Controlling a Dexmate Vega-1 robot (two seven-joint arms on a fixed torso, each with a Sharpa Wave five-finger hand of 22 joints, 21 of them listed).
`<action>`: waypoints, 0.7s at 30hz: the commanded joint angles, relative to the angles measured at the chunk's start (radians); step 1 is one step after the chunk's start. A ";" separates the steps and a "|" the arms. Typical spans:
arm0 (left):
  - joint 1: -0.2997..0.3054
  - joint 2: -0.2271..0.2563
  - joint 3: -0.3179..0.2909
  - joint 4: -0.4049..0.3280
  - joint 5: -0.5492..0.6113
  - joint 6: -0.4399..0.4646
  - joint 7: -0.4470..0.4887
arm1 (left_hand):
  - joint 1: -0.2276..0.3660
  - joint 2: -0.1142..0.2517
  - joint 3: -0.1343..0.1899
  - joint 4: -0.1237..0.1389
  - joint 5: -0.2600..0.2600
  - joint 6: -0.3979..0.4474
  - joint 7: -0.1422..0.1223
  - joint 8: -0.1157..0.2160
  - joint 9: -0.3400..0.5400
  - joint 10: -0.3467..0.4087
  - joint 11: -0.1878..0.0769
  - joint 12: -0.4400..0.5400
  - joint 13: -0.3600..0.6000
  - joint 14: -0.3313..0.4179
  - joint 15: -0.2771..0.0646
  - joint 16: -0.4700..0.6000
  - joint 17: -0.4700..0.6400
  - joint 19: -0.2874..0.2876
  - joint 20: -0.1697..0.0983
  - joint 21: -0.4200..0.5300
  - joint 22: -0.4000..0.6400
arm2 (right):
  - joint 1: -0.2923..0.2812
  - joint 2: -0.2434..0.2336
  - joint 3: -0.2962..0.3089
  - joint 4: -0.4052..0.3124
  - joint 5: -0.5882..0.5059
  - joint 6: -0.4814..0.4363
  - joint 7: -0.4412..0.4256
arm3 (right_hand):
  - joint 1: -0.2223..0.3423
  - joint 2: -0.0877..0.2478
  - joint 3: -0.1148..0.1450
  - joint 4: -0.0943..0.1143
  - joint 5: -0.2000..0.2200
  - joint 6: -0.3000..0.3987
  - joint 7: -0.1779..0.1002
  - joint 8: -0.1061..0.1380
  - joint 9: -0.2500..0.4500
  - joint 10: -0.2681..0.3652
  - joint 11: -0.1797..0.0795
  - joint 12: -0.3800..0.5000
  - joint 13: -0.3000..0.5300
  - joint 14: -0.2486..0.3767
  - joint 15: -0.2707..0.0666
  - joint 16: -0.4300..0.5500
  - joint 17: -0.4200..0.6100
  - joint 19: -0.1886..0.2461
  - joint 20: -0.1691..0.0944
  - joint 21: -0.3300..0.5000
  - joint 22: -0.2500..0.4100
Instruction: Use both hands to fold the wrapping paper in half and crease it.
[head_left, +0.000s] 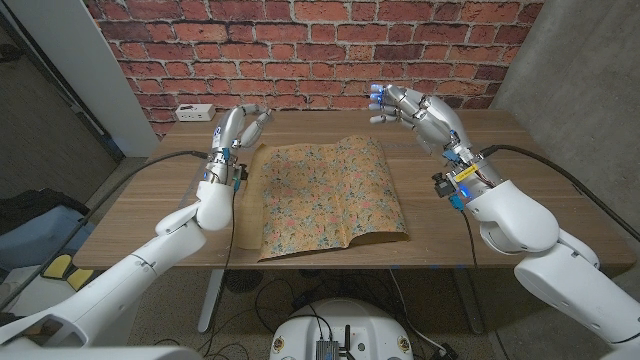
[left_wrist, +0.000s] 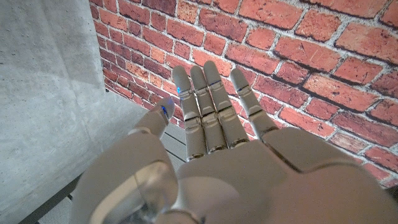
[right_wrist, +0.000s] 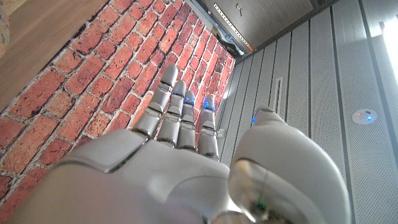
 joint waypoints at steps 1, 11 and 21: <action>0.030 0.134 -0.019 -0.122 -0.147 0.097 -0.429 | -0.006 -0.027 0.022 -0.012 0.000 -0.040 -0.026 -0.087 -0.074 -0.082 0.004 -0.076 -0.060 -0.086 -0.002 -0.094 -0.091 -0.050 0.019 -0.016 -0.035 | -0.022 0.100 -0.015 0.012 -0.077 -0.020 -0.105 | 0.011 0.001 0.006 -0.010 -0.003 0.010 -0.005 0.004 0.000 0.006 -0.003 0.002 0.001 -0.007 0.005 0.001 -0.003 -0.034 0.017 -0.015 0.002; 0.021 0.226 -0.005 -0.227 -0.172 0.275 -0.651 | 0.023 -0.042 -0.038 -0.009 -0.051 -0.105 -0.069 -0.208 -0.166 -0.168 -0.017 -0.158 -0.145 -0.221 -0.003 -0.177 -0.160 -0.132 0.037 -0.064 -0.060 | -0.057 0.126 0.006 -0.033 -0.140 -0.159 -0.213 | 0.001 -0.003 0.010 -0.020 -0.005 -0.007 -0.026 -0.012 0.000 -0.012 -0.016 -0.008 0.000 -0.046 0.010 -0.009 -0.015 -0.071 0.097 -0.041 0.003; 0.018 0.280 0.018 -0.296 -0.142 0.391 -0.735 | 0.053 -0.091 -0.131 -0.007 -0.089 -0.277 -0.135 -0.328 -0.239 -0.303 -0.017 -0.225 -0.220 -0.329 0.014 -0.239 -0.179 -0.186 0.042 -0.118 -0.063 | -0.057 0.173 -0.017 0.015 -0.156 -0.098 -0.235 | 0.004 -0.001 0.015 -0.027 -0.005 -0.005 -0.029 -0.012 0.000 -0.007 -0.016 -0.006 -0.001 -0.045 0.011 -0.006 -0.018 -0.078 0.097 -0.047 0.003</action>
